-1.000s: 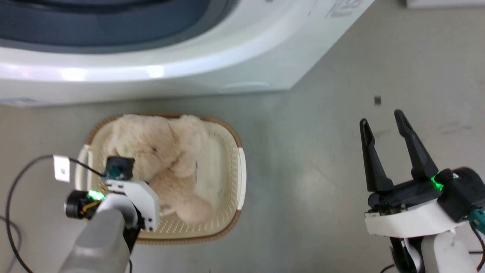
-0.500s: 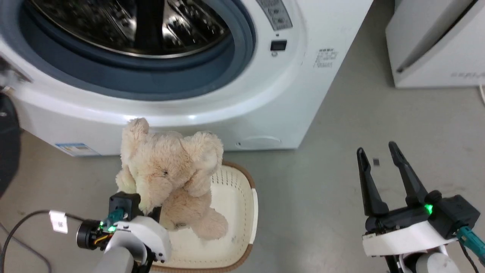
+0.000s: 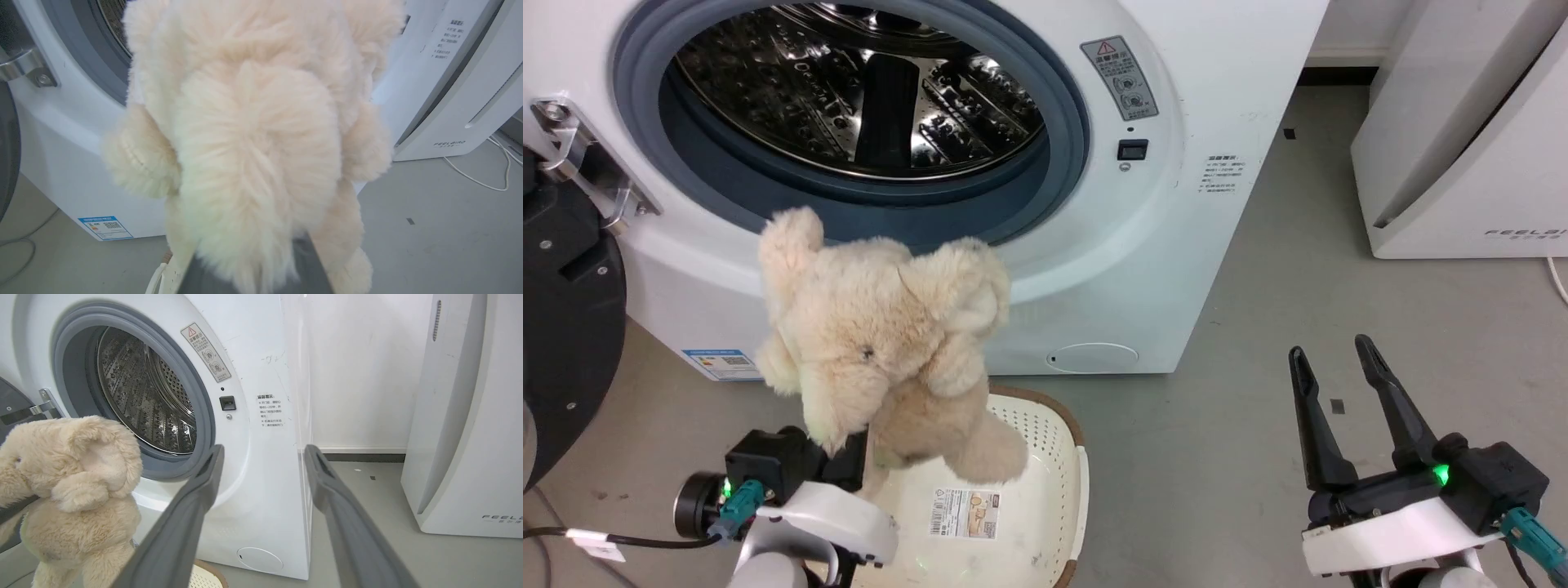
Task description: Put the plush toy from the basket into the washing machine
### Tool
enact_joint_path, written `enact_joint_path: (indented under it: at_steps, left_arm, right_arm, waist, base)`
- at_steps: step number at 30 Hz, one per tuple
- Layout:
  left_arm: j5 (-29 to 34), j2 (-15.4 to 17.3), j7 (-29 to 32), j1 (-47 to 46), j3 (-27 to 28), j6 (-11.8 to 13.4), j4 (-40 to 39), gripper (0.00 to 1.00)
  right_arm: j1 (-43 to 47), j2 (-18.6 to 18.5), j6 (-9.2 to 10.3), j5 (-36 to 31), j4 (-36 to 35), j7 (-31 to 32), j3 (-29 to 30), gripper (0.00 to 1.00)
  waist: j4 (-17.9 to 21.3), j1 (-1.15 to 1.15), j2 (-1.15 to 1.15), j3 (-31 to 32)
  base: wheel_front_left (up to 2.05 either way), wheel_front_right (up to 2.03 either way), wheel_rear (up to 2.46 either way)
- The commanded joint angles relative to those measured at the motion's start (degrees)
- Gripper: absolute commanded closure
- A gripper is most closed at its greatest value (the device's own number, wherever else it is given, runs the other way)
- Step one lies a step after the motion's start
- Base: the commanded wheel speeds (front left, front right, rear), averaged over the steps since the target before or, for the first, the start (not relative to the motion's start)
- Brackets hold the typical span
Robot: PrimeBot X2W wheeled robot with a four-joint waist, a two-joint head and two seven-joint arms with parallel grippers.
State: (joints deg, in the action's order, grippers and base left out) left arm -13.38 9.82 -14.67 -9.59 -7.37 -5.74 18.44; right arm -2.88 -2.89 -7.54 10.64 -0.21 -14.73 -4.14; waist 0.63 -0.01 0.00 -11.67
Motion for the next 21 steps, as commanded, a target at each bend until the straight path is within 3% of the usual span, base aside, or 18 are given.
enact_joint_path:
  at_steps: [1, 6, 15, 21]
  left_arm:
    - [0.62, -0.29, -0.32, 0.01, 0.43, -0.22, -1.91, 1.0]
    - [1.26, 0.13, -0.32, -2.2, 1.66, -0.42, -5.37, 1.0]
    - [0.95, 4.05, 0.18, -13.25, 3.38, -0.92, -5.8, 1.0]
    - [0.41, 9.54, 4.77, -25.14, 3.59, -1.36, -4.96, 1.0]
  right_arm:
    - [0.35, 0.02, 0.05, 0.29, -0.08, -0.27, -0.05, 0.0]
    - [0.01, 0.02, 0.05, 0.57, -0.78, -0.27, -0.24, 0.0]
    - [-2.11, 0.02, 0.05, 0.95, -2.1, -0.27, -0.26, 0.0]
    - [-4.88, 0.02, 0.05, 1.63, -4.22, -0.27, -0.86, 0.0]
  waist:
    - [0.27, 0.01, 0.0, -0.19]
    - [1.62, 0.01, 0.0, -2.15]
    - [4.68, 0.01, 0.0, -8.43]
    - [6.99, 0.01, 0.0, -14.59]
  base:
    - [0.0, 0.0, 0.0]
    - [0.0, 0.0, 0.0]
    - [0.0, 0.0, 0.0]
    - [0.0, 0.0, 0.0]
